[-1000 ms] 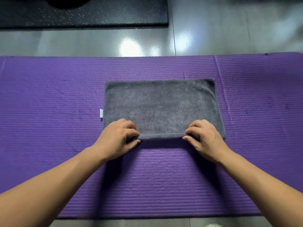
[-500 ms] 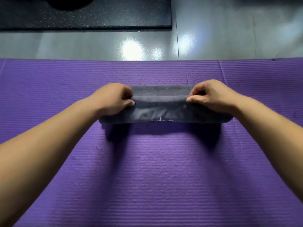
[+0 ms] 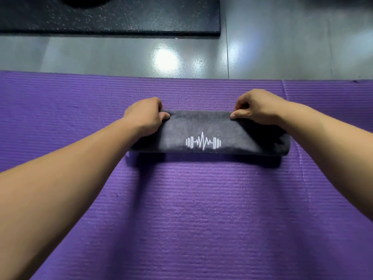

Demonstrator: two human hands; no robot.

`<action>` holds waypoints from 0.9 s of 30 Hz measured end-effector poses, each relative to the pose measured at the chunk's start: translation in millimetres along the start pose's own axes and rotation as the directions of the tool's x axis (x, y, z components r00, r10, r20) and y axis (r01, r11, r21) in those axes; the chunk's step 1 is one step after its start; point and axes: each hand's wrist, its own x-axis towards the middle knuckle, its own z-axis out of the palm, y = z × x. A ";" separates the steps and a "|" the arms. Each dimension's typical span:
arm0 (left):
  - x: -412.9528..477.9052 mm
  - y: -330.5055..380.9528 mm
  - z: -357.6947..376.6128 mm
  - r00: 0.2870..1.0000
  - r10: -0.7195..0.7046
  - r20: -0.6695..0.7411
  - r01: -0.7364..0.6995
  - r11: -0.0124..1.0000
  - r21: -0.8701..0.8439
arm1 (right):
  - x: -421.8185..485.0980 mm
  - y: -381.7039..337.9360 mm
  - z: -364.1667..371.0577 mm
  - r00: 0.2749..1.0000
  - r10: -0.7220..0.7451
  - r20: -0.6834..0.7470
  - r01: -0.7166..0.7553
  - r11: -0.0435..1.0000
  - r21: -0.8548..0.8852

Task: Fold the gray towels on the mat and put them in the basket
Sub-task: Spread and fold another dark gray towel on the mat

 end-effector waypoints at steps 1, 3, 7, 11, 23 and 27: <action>0.9 0.5 -0.9 1.000 -0.004 0.007 0.004 1.000 0.003 | 1.5 0.3 0.5 1.000 0.016 0.003 -0.016 1.000 -0.016; 2.7 2.0 -0.8 1.000 -0.008 0.010 0.008 1.000 0.019 | 1.2 -4.4 1.1 0.998 0.058 -0.022 -0.061 0.992 -0.114; 3.8 3.8 1.9 1.000 -0.003 -0.001 0.003 0.998 0.055 | -17.9 -39.2 28.6 0.943 -0.063 -0.328 -0.019 0.970 -0.242; -2.3 5.7 0.7 1.000 -0.013 -0.004 0.014 0.997 0.071 | -36.9 -81.5 87.7 0.962 -0.095 -0.256 0.076 0.994 -0.082; -70.4 6.0 76.2 0.949 0.293 -0.119 -0.268 0.945 0.188 | -31.3 -75.9 127.1 0.961 -0.071 -0.267 -0.007 0.960 -0.278; -59.7 -26.7 68.3 0.978 0.134 -0.158 -0.095 0.968 0.231 | -30.8 -75.9 126.8 0.962 -0.069 -0.263 -0.008 0.960 -0.281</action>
